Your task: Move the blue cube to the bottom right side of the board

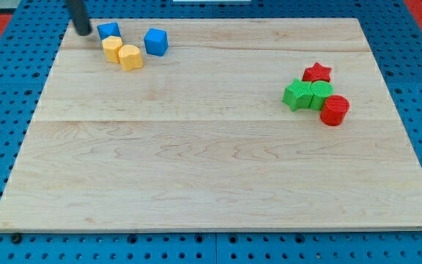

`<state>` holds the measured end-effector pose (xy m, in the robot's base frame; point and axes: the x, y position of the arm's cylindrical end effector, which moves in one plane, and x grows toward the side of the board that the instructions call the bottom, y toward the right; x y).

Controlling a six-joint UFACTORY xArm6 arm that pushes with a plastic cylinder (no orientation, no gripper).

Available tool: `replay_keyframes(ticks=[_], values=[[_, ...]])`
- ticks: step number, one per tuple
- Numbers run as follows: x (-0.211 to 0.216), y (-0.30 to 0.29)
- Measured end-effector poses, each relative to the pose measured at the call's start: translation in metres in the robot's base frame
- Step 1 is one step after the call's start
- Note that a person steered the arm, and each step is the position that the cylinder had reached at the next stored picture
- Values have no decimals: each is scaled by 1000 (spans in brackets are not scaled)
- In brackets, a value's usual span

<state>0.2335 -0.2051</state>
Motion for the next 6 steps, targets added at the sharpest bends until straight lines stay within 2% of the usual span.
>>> replay_keyframes(ticks=[1, 2, 3, 4, 5, 6], values=[[31, 43], [0, 52], [-27, 30], [-1, 83], [52, 117], [79, 132]])
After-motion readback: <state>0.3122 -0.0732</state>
